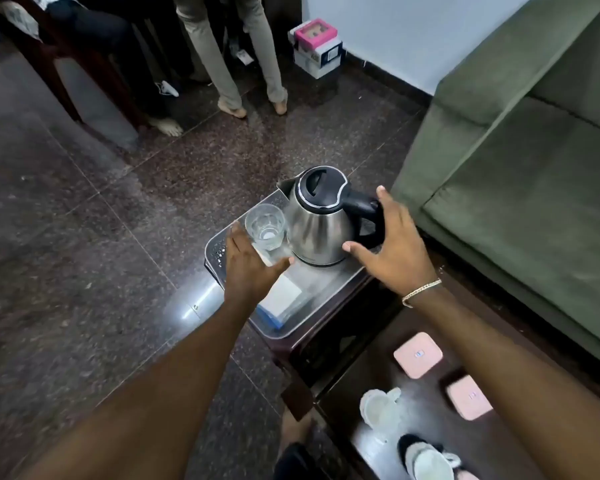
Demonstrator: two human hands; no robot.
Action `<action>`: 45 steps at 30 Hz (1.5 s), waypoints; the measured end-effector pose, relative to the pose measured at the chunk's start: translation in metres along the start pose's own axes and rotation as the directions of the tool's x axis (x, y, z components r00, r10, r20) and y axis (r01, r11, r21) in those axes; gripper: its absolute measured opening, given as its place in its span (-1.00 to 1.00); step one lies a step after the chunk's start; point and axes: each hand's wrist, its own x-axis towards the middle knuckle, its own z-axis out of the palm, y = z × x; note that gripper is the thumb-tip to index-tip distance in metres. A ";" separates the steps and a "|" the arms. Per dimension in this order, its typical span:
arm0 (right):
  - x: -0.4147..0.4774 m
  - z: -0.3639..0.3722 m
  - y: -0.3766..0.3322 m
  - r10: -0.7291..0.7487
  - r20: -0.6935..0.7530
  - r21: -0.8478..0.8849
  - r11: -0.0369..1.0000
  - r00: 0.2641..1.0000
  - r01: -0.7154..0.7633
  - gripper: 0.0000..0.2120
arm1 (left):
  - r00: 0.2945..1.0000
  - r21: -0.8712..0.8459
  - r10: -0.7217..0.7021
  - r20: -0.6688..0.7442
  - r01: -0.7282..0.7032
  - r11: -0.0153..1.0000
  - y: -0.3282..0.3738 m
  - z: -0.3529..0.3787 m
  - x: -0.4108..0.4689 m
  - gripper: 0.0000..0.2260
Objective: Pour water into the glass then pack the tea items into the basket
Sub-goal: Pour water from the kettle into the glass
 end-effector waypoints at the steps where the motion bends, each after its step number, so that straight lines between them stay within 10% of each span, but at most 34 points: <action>1: 0.007 0.004 0.004 0.007 -0.028 0.041 0.999 1.000 -0.006 -0.07 | 1.000 -0.051 -0.019 -0.015 0.018 0.999 -0.005 0.003 0.008 0.13; 6: 0.036 0.012 0.007 0.154 -0.028 0.157 0.976 0.988 -0.148 -0.62 | 0.994 -0.195 0.016 -0.107 -0.036 0.980 -0.015 0.015 0.037 -0.25; 15: 0.075 -0.002 0.032 0.162 0.463 0.287 0.903 0.872 -0.320 -0.78 | 0.980 -0.329 0.013 -0.201 -0.080 0.941 -0.022 0.039 0.058 -0.28; 32: 0.056 -0.022 0.000 0.171 0.298 0.381 0.881 0.939 -0.282 -0.79 | 0.983 -0.268 0.111 -0.149 -0.148 0.952 -0.012 -0.004 0.046 -0.35; 45: -0.031 -0.208 0.000 0.178 0.098 0.257 0.946 0.979 -0.197 -0.79 | 0.917 -0.239 0.395 -0.050 -0.395 0.887 0.085 0.001 -0.040 -0.30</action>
